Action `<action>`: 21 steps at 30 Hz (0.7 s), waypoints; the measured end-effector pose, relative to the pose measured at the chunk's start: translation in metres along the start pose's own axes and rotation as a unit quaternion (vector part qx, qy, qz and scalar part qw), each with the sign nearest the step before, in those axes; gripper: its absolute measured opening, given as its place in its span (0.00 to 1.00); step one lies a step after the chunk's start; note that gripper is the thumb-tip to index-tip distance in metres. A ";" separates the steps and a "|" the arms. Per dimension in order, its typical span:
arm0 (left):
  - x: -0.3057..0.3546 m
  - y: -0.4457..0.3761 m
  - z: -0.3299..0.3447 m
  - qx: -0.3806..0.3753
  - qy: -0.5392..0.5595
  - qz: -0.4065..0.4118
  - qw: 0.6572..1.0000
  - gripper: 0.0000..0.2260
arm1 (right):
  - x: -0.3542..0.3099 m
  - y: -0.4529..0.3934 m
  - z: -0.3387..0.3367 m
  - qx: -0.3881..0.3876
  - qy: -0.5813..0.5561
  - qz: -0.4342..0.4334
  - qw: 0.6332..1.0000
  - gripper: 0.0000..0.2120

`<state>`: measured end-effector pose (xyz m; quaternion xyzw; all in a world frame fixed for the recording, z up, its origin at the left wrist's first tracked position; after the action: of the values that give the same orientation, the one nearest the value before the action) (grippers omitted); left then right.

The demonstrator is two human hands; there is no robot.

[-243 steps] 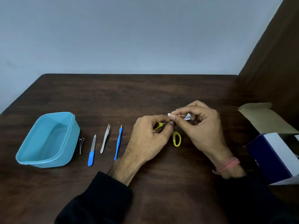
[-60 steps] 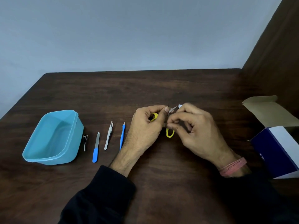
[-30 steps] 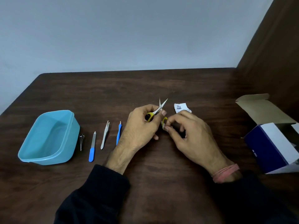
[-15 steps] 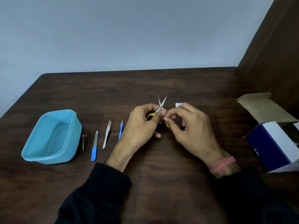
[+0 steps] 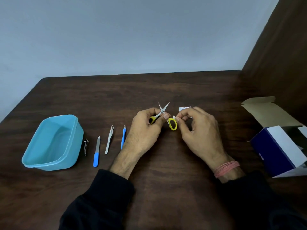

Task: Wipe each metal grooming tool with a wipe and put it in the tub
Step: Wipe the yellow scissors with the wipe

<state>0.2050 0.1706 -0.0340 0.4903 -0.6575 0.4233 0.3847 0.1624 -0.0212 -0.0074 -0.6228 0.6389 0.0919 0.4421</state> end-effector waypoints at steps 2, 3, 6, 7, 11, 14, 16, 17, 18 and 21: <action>0.002 0.001 0.001 -0.003 -0.008 0.005 1.000 0.06 | 0.001 -0.001 0.001 -0.006 -0.024 0.008 1.000 0.05; 0.002 0.001 0.002 -0.004 -0.013 0.008 1.000 0.05 | 0.001 -0.002 0.001 -0.013 -0.041 0.009 0.999 0.05; 0.003 0.001 0.000 -0.003 -0.023 0.014 1.000 0.04 | -0.001 -0.003 0.006 -0.055 -0.071 -0.001 0.996 0.05; 0.003 0.000 0.000 -0.003 -0.023 0.016 1.000 0.04 | -0.002 -0.003 0.007 -0.061 -0.070 -0.006 0.996 0.05; -0.001 -0.002 -0.001 0.008 -0.017 0.018 1.000 0.01 | 0.005 -0.005 0.005 -0.036 -0.084 0.004 0.996 0.05; 0.000 -0.002 0.000 0.003 -0.001 0.019 1.000 0.02 | 0.003 -0.005 0.003 -0.030 -0.087 0.000 0.996 0.07; 0.001 -0.001 -0.001 0.004 0.012 0.022 1.000 0.04 | -0.001 -0.003 0.004 -0.040 -0.088 -0.012 0.995 0.07; 0.001 -0.001 -0.001 0.006 0.016 0.023 1.000 0.05 | -0.003 -0.003 0.005 -0.043 -0.089 -0.015 0.995 0.08; 0.001 -0.001 -0.002 0.008 0.017 0.022 1.000 0.06 | -0.003 -0.003 0.006 -0.043 -0.088 -0.015 0.995 0.08; 0.001 0.000 -0.003 0.019 0.020 0.020 0.999 0.07 | 0.001 -0.005 0.004 -0.028 -0.074 -0.003 0.997 0.08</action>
<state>0.2050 0.1730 -0.0326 0.4757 -0.6512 0.4531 0.3798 0.1688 -0.0207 -0.0086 -0.6282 0.5999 0.1544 0.4708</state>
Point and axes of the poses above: each hand's wrist, its own y-axis away from the middle knuckle, its own z-axis out of the palm, x = y × z, the point moved 9 cm from there along -y, towards the middle knuckle, and after that the axes turned 8 degrees about z, right-handed, at the moved point
